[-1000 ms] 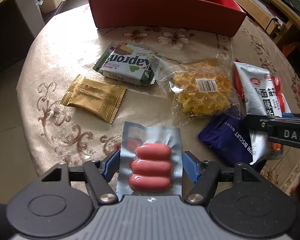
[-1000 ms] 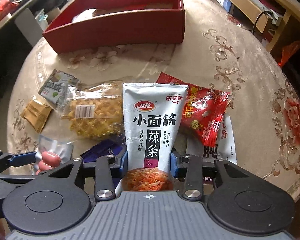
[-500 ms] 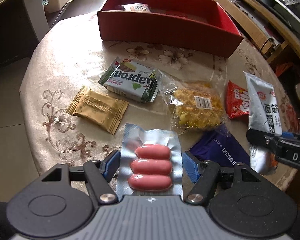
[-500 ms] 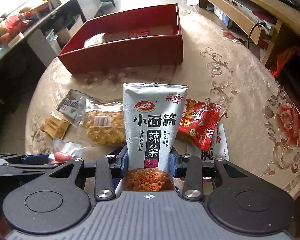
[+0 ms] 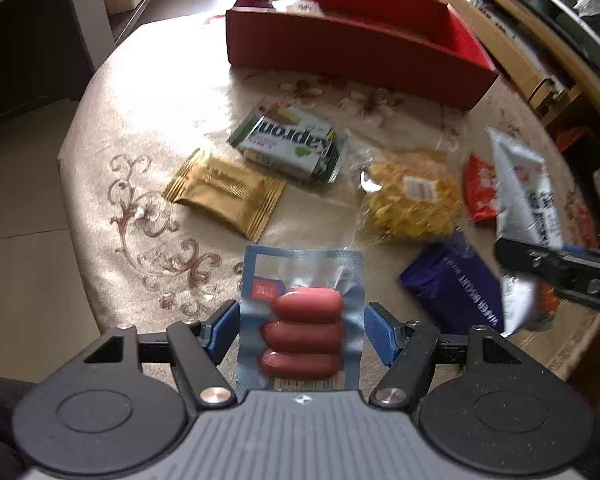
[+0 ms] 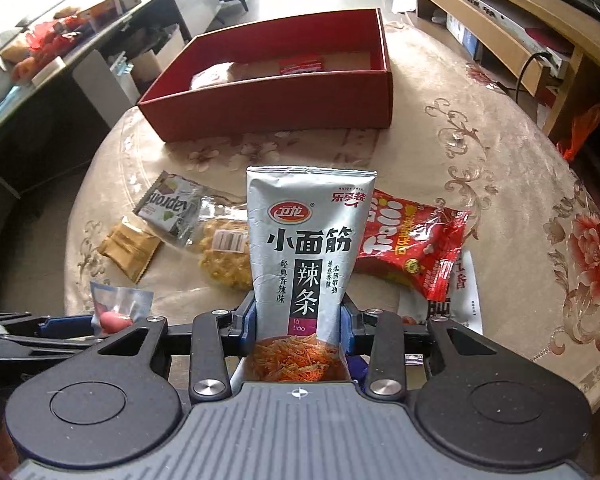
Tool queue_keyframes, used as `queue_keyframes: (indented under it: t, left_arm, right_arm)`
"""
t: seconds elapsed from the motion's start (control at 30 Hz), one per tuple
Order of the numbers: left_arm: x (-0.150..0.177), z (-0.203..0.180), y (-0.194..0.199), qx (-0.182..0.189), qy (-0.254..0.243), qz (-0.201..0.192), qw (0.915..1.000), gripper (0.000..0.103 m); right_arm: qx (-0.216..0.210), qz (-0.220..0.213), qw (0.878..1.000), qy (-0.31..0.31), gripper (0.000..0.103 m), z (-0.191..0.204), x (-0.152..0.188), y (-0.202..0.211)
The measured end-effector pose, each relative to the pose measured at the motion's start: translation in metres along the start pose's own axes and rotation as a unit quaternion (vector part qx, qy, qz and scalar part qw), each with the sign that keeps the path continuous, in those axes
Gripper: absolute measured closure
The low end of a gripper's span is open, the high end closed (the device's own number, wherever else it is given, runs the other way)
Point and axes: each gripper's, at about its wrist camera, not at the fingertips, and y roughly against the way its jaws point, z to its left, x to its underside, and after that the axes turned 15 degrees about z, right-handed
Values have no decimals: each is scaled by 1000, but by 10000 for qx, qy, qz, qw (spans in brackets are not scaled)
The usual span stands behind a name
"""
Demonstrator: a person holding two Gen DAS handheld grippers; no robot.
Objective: Organize snacks
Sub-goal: 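Carry the sausage pack and spicy strip bag into the red box, release both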
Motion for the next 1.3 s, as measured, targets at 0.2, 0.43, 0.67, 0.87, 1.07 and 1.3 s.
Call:
queue_keyframes:
  t: [0.2, 0.43, 0.67, 0.87, 1.07, 1.3]
  left_arm:
    - [0, 1, 1, -11, 69, -30, 10000, 39]
    - [-16, 0, 18, 190, 137, -303, 9993, 39]
    - [-52, -9, 34, 338, 124, -639, 9973, 39]
    - [-88, -10, 47, 396, 171, -937, 9947, 39]
    - [-127, -9, 56, 360, 257, -1148, 9924, 39]
    - [-173, -16, 57, 296, 293, -1334, 9902, 39]
  right_arm:
    - [-51, -67, 10000, 14, 57, 1, 0, 4]
    - [-84, -178, 9998, 58, 57, 2, -3, 8]
    - [-13, -427, 9990, 99, 57, 7, -27, 14]
    - [-36, -598, 9982, 38, 57, 9, -56, 15]
    - [-53, -673, 9977, 43, 57, 15, -84, 10]
    - [-90, -812, 9967, 22, 57, 20, -124, 6]
